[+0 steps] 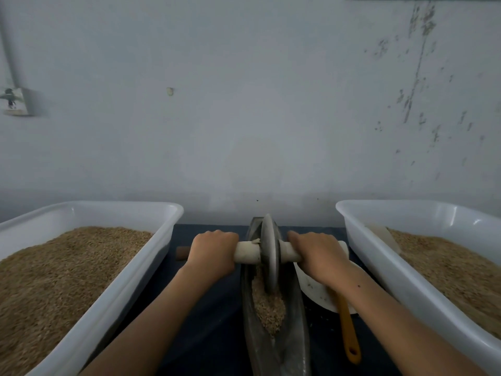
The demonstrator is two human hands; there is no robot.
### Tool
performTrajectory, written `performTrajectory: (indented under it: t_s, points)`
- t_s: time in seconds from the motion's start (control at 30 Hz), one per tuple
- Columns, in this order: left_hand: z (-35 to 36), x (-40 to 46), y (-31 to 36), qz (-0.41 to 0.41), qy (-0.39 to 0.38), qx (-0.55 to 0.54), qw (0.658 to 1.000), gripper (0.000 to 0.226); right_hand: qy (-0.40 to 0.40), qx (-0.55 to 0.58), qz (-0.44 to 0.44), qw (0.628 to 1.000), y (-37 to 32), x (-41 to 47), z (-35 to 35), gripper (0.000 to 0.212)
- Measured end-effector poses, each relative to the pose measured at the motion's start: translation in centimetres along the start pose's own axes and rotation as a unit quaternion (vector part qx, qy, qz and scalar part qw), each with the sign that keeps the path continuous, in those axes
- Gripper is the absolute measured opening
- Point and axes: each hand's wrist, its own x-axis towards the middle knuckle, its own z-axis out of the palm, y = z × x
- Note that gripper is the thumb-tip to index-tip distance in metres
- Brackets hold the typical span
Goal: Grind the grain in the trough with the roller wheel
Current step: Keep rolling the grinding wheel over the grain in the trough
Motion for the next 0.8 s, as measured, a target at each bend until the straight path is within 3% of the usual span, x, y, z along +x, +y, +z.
performTrajectory:
  t_s: [0.23,0.37,0.53,0.6,0.7,0.8]
  points:
    - [-1.1,0.0,-0.7,0.001,-0.206,-0.077,0.975,0.044,-0.151,-0.004,-0.036,0.988,0.0,0.0,-2.2,0.033]
    - [-1.2,-0.2,-0.4,-0.005,-0.161,-0.053,0.986,0.040,-0.153,-0.001,-0.029,0.988,0.1,0.2,-1.9,0.031]
    - [-0.3,-0.4,0.6,-0.022,0.019,0.004,1.000,0.024,0.011,0.003,-0.002,1.000,0.1,0.2,0.2,0.017]
    - [0.0,-0.5,0.8,-0.024,0.053,0.013,0.998,0.022,0.036,0.013,0.005,0.999,0.2,0.2,0.7,0.016]
    - [-0.2,-0.3,0.5,-0.014,0.011,0.007,1.000,0.026,0.023,0.004,-0.002,1.000,0.1,0.0,0.3,0.017]
    - [-0.9,0.0,-0.2,-0.005,-0.109,-0.026,0.994,0.036,-0.058,-0.016,-0.021,0.998,0.0,0.1,-1.1,0.020]
